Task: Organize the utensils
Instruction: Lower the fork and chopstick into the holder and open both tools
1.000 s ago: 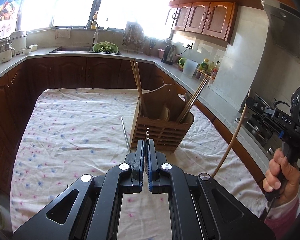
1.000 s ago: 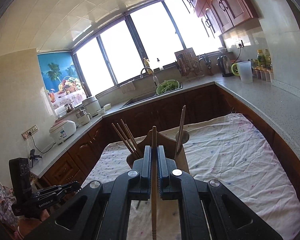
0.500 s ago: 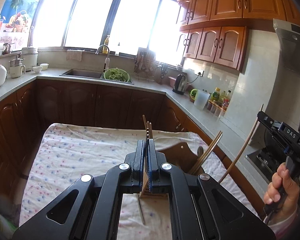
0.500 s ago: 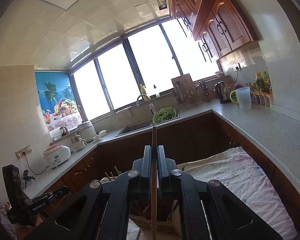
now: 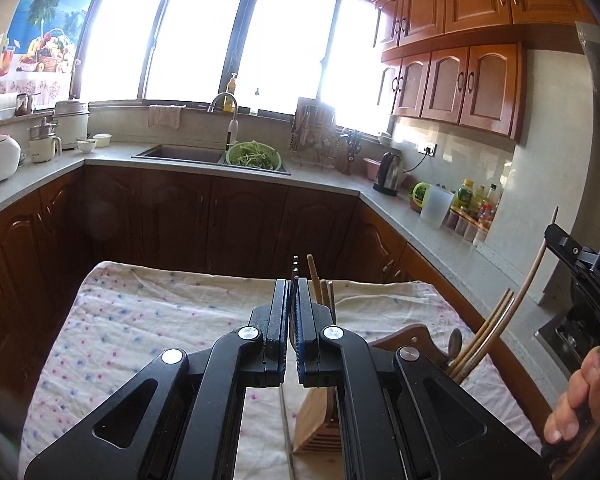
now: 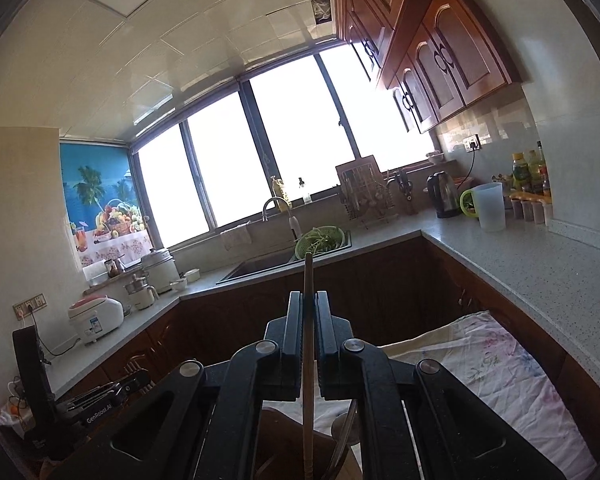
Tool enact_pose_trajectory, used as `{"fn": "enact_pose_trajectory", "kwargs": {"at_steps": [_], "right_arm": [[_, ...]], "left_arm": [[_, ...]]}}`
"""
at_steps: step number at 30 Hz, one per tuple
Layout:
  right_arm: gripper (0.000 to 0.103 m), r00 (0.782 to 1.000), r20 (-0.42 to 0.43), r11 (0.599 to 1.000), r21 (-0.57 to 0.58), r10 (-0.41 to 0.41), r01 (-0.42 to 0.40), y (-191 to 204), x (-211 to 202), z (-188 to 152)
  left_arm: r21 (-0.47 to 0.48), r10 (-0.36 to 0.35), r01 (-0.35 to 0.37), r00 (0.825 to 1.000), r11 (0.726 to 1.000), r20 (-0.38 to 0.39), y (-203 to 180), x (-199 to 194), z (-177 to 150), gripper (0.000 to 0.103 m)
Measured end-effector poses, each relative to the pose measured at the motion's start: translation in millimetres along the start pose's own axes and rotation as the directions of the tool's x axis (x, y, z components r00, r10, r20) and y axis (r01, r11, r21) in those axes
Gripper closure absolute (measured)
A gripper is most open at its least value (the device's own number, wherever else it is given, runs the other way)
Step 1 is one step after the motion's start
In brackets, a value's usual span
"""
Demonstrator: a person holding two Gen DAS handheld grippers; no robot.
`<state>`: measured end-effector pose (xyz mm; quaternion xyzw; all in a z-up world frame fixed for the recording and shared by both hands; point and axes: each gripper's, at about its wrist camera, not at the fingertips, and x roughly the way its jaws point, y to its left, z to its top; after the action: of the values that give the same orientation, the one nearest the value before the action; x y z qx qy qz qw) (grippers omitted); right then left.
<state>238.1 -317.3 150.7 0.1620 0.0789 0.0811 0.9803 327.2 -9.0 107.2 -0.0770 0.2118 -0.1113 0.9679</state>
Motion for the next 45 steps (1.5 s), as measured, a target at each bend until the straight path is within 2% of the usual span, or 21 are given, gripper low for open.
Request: {"fn": "enact_pose_trajectory", "kwargs": {"at_steps": [5,9,14,20,23,26,31,41,43,45], "right_arm": [[0.098,0.999,-0.040,1.000,-0.011,0.010,-0.010,0,8,-25],[0.098,1.000,-0.018,1.000,-0.013,0.001,-0.001,-3,1,-30],[0.098,1.000,0.001,0.999,-0.032,-0.022,0.022,-1,-1,-30],[0.098,0.999,-0.044,0.999,-0.017,-0.028,0.027,-6,10,-45],[0.098,0.998,-0.045,0.999,-0.005,-0.034,0.034,-9,7,-54],[0.098,0.996,-0.085,0.999,0.012,-0.031,0.032,-14,12,-60],[0.098,0.995,-0.092,0.999,0.009,-0.031,0.032,-13,10,-63],[0.097,0.993,-0.117,0.999,0.019,-0.027,0.030,-15,11,-61],[0.092,0.992,-0.124,0.999,0.024,-0.025,0.028,-16,11,-61],[0.093,0.991,-0.132,0.999,0.028,-0.024,0.028,-16,12,-60]], "left_arm": [[0.033,-0.002,0.004,0.999,0.999,-0.049,-10,18,-21,0.101],[0.064,-0.009,0.015,0.996,0.998,-0.094,-19,30,-35,0.101],[0.099,-0.009,0.019,0.995,0.995,-0.095,-30,31,-42,0.101],[0.107,-0.013,0.022,0.996,0.994,-0.089,-30,27,-45,0.101],[0.117,-0.025,0.037,0.994,0.992,-0.106,-30,27,-50,0.101],[0.113,-0.036,0.049,0.993,0.992,-0.112,-29,29,-52,0.100],[0.137,-0.027,0.045,0.991,0.990,-0.132,-38,32,-55,0.101],[0.098,-0.050,0.067,0.984,0.993,-0.168,-35,35,-58,0.100],[0.092,-0.052,0.068,0.984,0.993,-0.170,-35,35,-58,0.100],[0.089,-0.055,0.071,0.983,0.994,-0.174,-35,34,-58,0.100]]}}
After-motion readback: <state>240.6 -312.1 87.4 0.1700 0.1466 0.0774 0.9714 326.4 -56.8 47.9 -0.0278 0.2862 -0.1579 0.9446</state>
